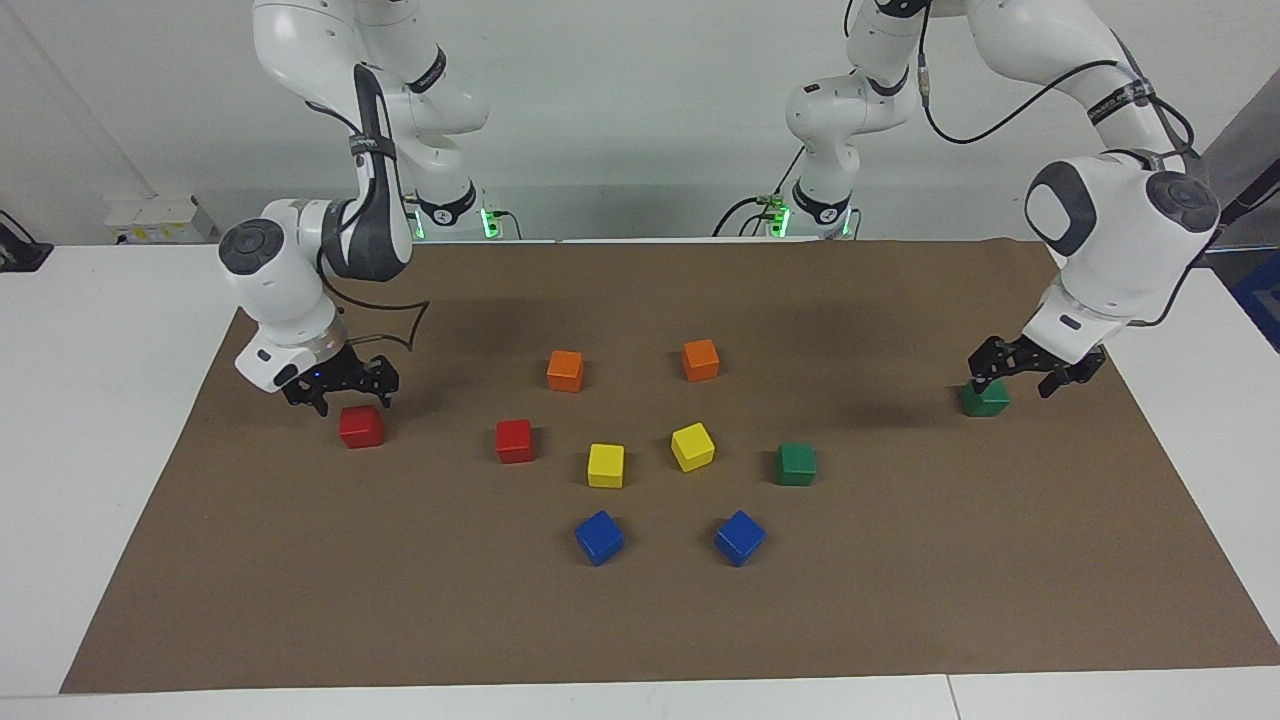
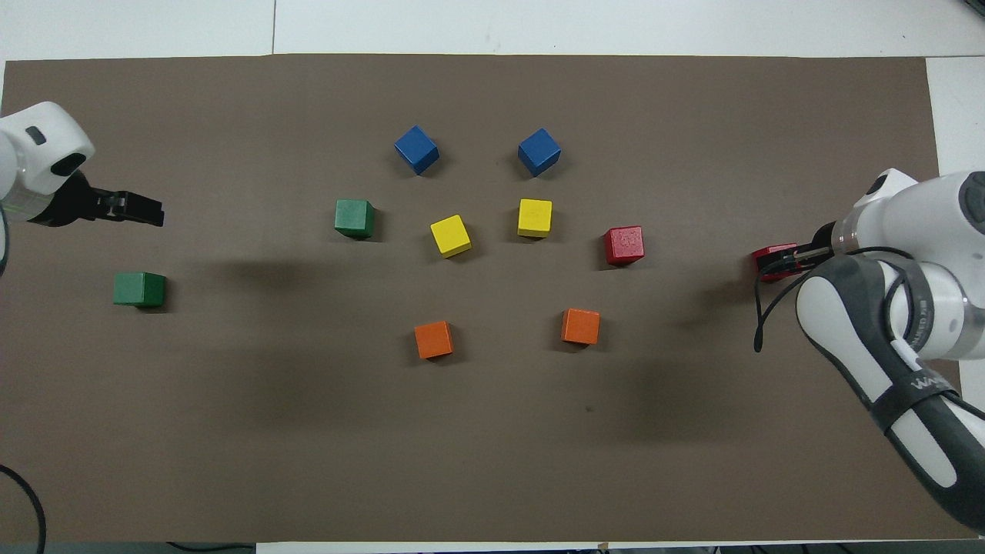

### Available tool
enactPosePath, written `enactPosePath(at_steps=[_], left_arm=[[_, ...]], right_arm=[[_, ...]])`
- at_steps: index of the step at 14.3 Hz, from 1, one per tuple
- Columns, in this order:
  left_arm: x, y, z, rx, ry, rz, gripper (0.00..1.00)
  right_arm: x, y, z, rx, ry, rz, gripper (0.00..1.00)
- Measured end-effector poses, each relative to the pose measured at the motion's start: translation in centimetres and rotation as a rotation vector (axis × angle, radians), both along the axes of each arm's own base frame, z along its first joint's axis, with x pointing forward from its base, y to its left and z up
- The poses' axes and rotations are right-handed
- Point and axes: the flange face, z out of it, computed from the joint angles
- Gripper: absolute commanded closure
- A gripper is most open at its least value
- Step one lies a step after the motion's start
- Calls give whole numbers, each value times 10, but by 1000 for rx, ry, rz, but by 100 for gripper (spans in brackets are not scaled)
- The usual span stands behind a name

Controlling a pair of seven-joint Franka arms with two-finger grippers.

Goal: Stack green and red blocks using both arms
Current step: 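Set green down with the left gripper while the right gripper sets red down, then reach the left gripper to the other green while the right gripper reaches red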

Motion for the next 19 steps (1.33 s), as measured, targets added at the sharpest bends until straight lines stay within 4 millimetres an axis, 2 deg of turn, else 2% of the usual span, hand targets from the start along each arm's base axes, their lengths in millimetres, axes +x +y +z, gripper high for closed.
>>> enactPosePath(at_steps=[2,4,6,8,9,10,12,14,19], left_arm=[[2,-65,7,-35,-15,-10,0],[2,-111,7,-51,-33,-35,0],[3,-149,-3,-61,-53,-67,0],[6,-181,-30,-67,-51,-98,0],[7,-193,-47,-67,-38,-111,0],[11,-202,-64,-68,-28,-121,0],[20,-217,-95,-73,-26,-135,0],[26,-223,-117,-74,-17,-139,0],[28,-222,-126,-72,-8,-137,0]], right_arm=[[13,25,55,2,19,-18,0],[18,69,88,7,16,-81,0],[17,131,96,24,-11,-127,0],[13,198,90,34,-41,-155,0],[12,221,82,39,-54,-166,0],[14,235,71,43,-62,-171,1],[24,235,47,44,-73,-181,1],[32,230,30,45,-86,-194,1],[37,229,6,47,-95,-190,1]])
